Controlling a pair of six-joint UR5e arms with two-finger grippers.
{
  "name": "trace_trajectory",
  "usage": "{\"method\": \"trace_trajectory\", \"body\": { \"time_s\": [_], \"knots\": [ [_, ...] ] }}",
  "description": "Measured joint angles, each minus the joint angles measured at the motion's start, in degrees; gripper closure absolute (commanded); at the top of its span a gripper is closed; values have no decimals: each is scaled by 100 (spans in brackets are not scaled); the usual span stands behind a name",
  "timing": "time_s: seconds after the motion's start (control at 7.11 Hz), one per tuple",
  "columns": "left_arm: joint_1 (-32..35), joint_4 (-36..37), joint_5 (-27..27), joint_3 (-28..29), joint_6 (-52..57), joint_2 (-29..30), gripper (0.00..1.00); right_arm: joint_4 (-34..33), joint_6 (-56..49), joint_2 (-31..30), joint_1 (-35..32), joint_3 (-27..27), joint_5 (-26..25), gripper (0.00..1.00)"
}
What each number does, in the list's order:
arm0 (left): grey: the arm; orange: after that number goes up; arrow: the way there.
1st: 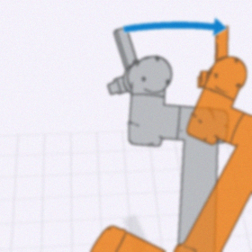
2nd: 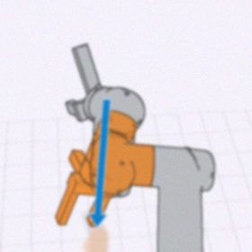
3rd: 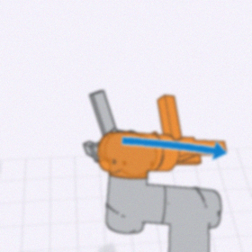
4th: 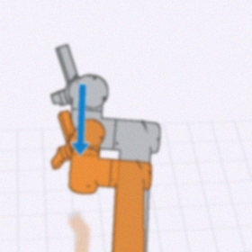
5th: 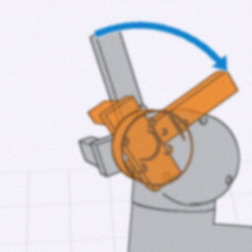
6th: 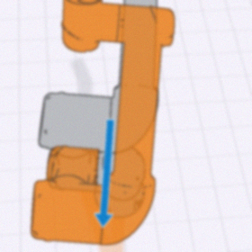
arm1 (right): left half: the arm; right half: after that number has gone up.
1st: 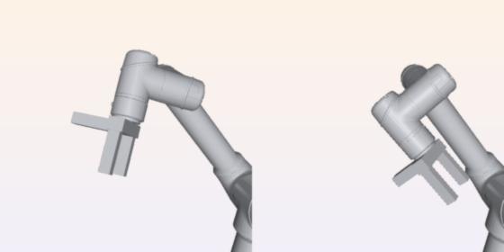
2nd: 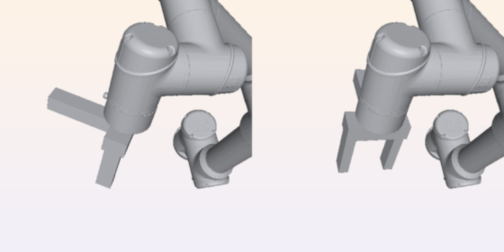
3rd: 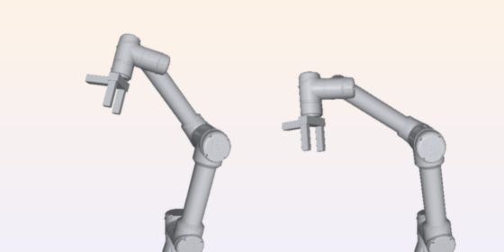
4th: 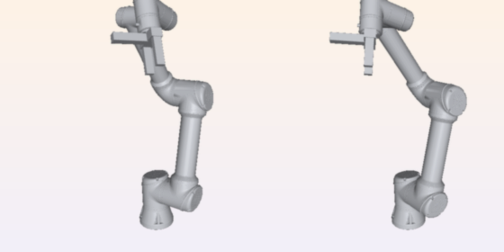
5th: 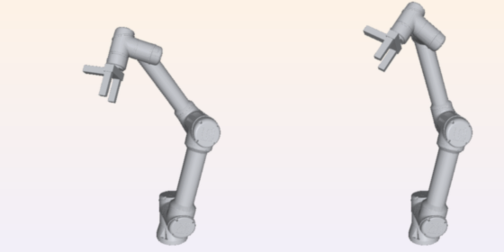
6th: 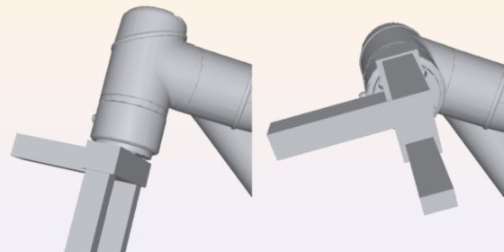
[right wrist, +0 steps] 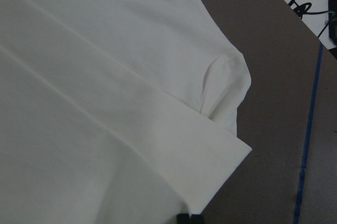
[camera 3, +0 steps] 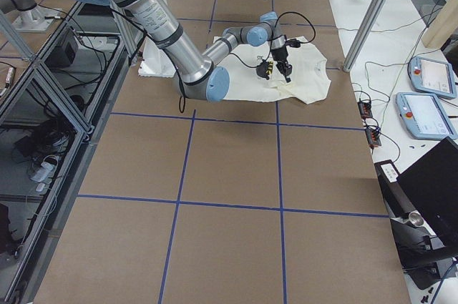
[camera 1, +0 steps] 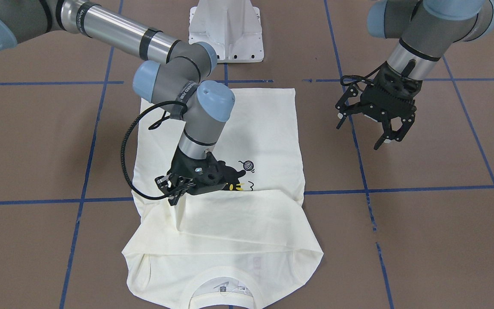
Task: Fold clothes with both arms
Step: 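Lower both grippers to the shirt's side edges near the hem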
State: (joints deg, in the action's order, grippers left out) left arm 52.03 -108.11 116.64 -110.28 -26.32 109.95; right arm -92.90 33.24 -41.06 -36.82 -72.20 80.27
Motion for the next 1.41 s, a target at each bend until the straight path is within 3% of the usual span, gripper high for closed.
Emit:
{"method": "trace_trajectory", "body": {
  "time_s": [0.14,0.28,0.7,0.98,1.41],
  "knots": [
    [0,0,-1,-6,-6,0,0,104,-100,-88,-63,6,-4,100],
    [0,0,-1,-14,-10,-1,0,146,-170,-122,-94,17,-10,1],
    [-3,8,-9,-28,-13,-7,0,837,-164,-315,-113,82,-39,0],
    [-19,9,-27,-25,-173,6,0,1216,102,-374,-300,-227,546,0],
    [-72,-5,-60,-123,-990,22,0,1371,2152,-1330,-362,-2044,1432,0]
  ]
}}
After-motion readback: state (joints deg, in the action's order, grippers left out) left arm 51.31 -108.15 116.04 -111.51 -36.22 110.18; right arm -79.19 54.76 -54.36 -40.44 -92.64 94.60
